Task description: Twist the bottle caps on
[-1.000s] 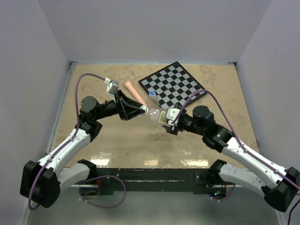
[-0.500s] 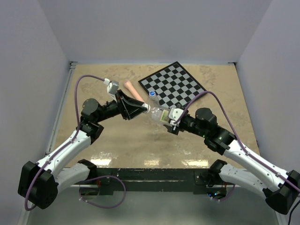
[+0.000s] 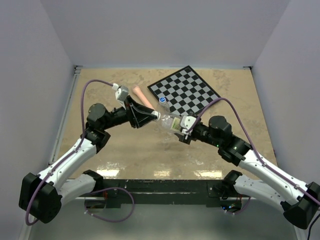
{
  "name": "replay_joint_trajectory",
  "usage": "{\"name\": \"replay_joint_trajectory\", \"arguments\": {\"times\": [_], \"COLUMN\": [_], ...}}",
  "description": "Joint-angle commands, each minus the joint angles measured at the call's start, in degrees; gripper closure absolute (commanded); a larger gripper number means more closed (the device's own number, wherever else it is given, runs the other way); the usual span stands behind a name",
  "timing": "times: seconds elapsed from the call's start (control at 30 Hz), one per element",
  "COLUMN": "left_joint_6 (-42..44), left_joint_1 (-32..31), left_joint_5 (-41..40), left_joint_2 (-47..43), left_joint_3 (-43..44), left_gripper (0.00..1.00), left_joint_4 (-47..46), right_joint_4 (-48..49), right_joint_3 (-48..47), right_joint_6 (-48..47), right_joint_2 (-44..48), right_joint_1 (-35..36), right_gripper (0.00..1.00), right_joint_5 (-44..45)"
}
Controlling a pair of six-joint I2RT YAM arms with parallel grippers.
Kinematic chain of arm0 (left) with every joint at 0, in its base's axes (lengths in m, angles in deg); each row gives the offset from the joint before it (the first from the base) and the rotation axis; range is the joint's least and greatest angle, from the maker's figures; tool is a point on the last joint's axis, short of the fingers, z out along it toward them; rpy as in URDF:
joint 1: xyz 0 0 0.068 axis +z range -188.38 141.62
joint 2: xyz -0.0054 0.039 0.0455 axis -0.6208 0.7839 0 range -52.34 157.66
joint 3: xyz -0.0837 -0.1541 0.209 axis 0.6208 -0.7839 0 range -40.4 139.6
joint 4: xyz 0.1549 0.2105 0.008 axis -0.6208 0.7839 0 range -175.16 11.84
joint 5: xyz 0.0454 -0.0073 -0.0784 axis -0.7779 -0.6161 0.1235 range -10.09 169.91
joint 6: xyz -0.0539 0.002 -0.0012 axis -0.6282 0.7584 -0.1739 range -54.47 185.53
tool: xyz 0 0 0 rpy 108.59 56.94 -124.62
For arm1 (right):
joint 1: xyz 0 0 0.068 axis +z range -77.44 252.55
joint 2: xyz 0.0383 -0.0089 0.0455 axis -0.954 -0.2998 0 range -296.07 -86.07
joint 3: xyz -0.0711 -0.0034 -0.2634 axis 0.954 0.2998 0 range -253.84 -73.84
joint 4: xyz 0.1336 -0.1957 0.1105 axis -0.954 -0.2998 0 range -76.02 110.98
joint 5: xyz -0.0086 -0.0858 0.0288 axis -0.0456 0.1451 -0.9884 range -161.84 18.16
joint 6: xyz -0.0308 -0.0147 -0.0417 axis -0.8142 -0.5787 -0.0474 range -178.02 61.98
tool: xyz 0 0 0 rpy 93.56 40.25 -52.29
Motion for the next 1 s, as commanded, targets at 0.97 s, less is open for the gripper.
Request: {"name": "replay_joint_trajectory", "arguments": {"times": [0.97], "left_joint_6": [6.6], "left_joint_1": [-1.1], "left_joint_5": [26.1], "left_joint_2": [1.6], "left_joint_3": [-3.7], "left_gripper": [1.00], "left_joint_4": [-15.1], "right_joint_4": [2.2], "right_joint_3": [-6.6], "right_joint_6": [3.1], "right_joint_2": [1.2], "right_joint_1": [0.5], "right_gripper": [1.00], "right_joint_5": [-18.8]}}
